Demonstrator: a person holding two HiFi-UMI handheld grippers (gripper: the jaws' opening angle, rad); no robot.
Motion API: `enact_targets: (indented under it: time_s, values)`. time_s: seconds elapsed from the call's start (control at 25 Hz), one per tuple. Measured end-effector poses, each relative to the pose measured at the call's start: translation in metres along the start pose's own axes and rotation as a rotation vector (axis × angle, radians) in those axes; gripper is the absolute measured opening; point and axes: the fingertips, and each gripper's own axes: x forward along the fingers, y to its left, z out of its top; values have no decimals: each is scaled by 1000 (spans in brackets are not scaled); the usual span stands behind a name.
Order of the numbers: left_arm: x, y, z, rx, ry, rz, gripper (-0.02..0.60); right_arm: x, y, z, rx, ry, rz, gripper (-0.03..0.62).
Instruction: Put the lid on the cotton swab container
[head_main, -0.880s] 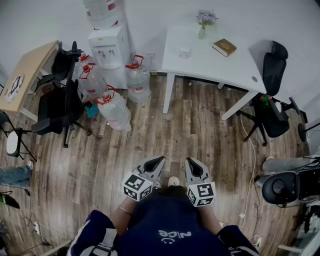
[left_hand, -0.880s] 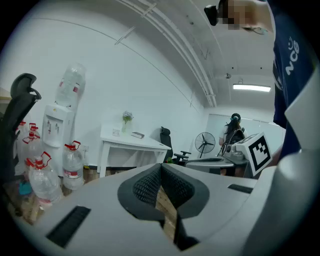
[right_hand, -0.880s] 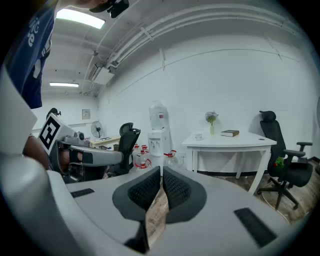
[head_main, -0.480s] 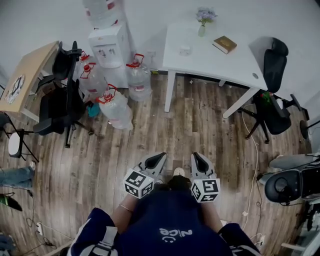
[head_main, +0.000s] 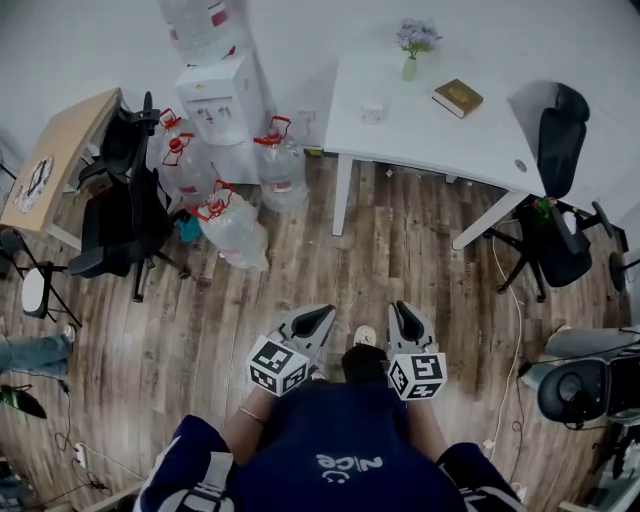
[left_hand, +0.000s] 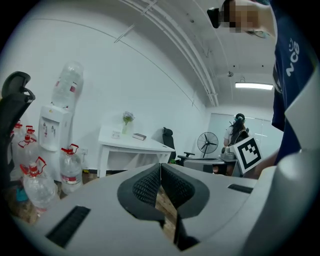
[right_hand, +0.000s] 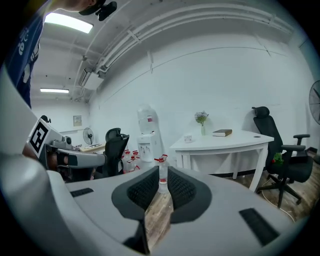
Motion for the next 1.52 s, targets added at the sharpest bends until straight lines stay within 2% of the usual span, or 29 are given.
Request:
enact_targets:
  time_s: [0.52, 0.8, 1.04, 1.2, 1.52]
  values:
    - [138, 43, 53, 0, -19, 122, 20, 102, -114, 59, -52, -14, 107, 57]
    - [209, 49, 69, 0, -24, 131, 20, 135, -169, 79, -69, -18, 149, 55]
    - [245, 54, 75, -10, -24, 131, 20, 152, -193, 84, -72, -9, 169, 55]
    - [250, 59, 67, -32, -1, 139, 20, 154, -196, 76, -56, 14, 172, 55]
    - [281, 101, 74, -33, 17, 120, 20, 192, -209, 76, -20, 19, 147, 57]
